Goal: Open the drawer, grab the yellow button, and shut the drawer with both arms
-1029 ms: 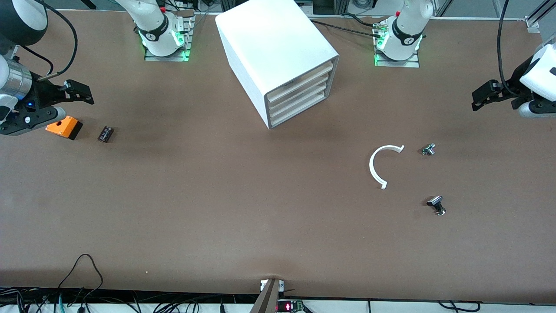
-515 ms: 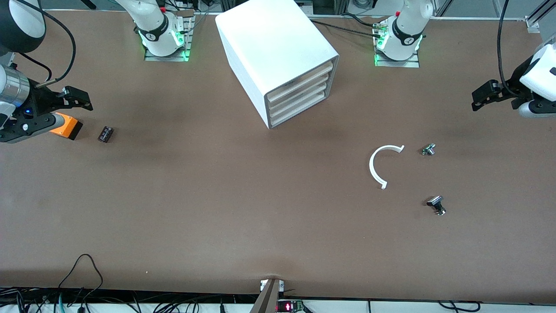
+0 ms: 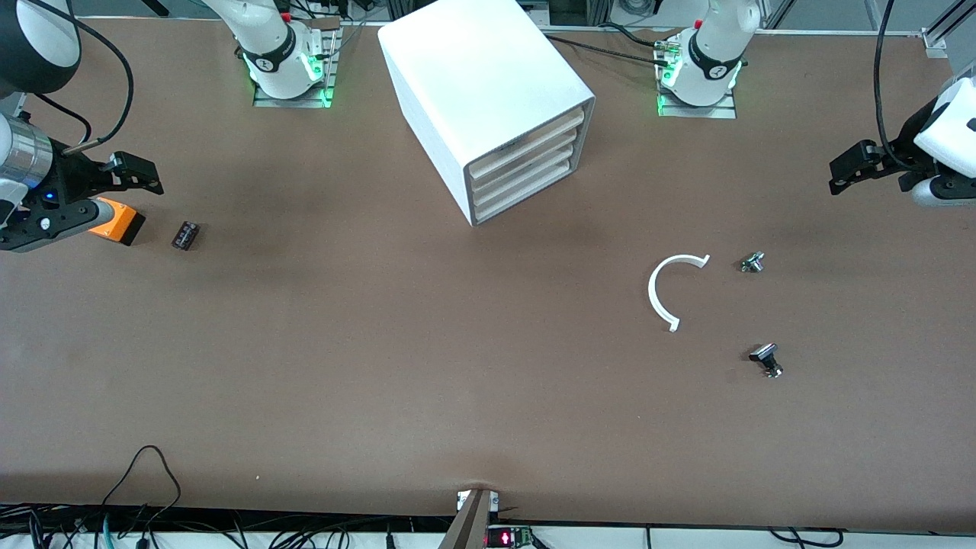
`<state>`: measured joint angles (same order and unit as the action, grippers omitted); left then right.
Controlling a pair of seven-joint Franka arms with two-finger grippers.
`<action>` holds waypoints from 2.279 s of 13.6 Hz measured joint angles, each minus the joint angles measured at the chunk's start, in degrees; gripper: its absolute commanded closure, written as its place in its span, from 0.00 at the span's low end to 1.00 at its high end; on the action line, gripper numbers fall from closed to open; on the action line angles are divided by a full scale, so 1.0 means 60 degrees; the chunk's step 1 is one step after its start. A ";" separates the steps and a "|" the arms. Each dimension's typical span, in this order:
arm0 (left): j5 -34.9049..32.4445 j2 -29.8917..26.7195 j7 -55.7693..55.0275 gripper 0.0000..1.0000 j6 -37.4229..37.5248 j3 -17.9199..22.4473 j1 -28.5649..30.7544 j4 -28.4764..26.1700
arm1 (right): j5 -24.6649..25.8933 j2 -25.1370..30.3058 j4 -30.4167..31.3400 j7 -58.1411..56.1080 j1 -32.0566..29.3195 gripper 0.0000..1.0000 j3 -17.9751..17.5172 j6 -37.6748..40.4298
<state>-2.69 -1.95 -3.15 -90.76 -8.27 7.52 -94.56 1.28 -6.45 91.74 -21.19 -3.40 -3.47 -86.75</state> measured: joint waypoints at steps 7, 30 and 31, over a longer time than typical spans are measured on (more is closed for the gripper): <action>0.0000 -0.0001 0.0000 0.00 0.0000 -0.0053 -0.0047 0.0004 | -0.0206 -0.0001 -0.0024 0.0000 0.0013 0.00 -0.0006 -0.0006; 0.1548 0.0714 0.0212 0.00 0.0604 -0.1992 -0.0145 -0.1332 | -0.1059 -0.1378 -0.0933 -0.0007 0.1805 0.00 -0.0048 -0.1527; 0.1889 0.0752 0.0229 0.00 0.0531 -0.2001 -0.0147 -0.1489 | -0.1059 -0.1394 -0.0933 -0.0007 0.1945 0.00 -0.0049 -0.1613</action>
<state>8.65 2.57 -1.78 -87.57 -20.27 6.64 -103.49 -5.07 -14.82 86.14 -21.23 8.27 -3.77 -96.43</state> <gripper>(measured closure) 0.000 0.000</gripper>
